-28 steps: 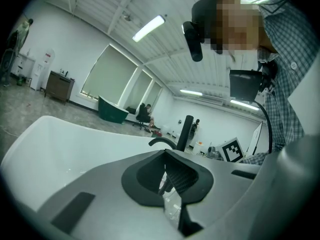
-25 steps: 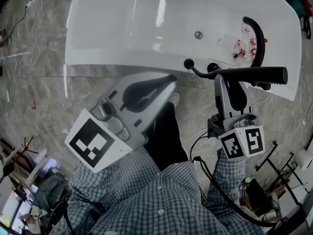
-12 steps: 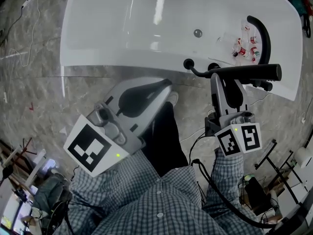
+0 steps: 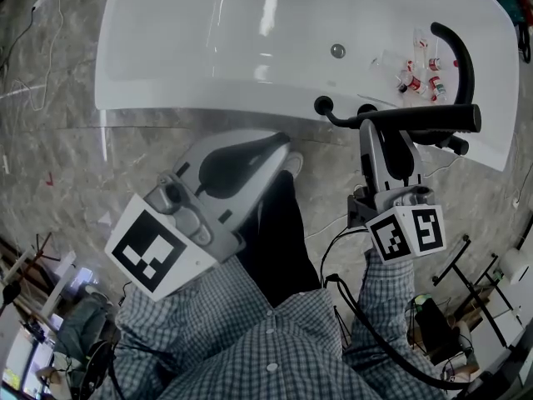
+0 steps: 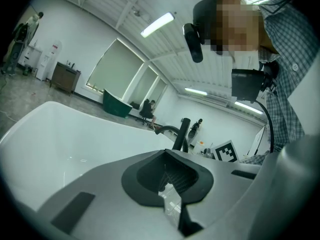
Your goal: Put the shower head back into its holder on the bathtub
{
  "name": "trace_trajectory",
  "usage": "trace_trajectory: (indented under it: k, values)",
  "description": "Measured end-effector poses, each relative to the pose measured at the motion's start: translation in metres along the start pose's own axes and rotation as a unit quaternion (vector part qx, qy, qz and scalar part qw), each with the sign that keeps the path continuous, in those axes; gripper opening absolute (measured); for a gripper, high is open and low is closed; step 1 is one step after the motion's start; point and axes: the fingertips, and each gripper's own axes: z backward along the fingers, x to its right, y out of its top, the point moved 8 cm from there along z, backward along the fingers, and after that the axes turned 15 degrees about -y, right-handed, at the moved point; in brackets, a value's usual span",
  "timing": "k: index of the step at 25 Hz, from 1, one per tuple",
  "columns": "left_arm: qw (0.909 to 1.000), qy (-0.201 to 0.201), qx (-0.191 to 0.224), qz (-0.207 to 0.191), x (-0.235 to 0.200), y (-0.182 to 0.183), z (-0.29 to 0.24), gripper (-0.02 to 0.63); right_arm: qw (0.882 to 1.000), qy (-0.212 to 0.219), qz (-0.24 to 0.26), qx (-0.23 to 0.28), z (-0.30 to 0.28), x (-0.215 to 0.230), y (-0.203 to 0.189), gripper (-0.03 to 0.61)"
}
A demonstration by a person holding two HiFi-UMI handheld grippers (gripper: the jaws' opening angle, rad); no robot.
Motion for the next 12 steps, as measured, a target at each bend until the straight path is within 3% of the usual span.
trace_trajectory:
  k: [12]
  values:
    - [0.9999, 0.005, -0.007, 0.009, -0.009, -0.023, 0.001, 0.009, 1.0, -0.007, 0.0, -0.008, -0.019, 0.007, -0.028, 0.121]
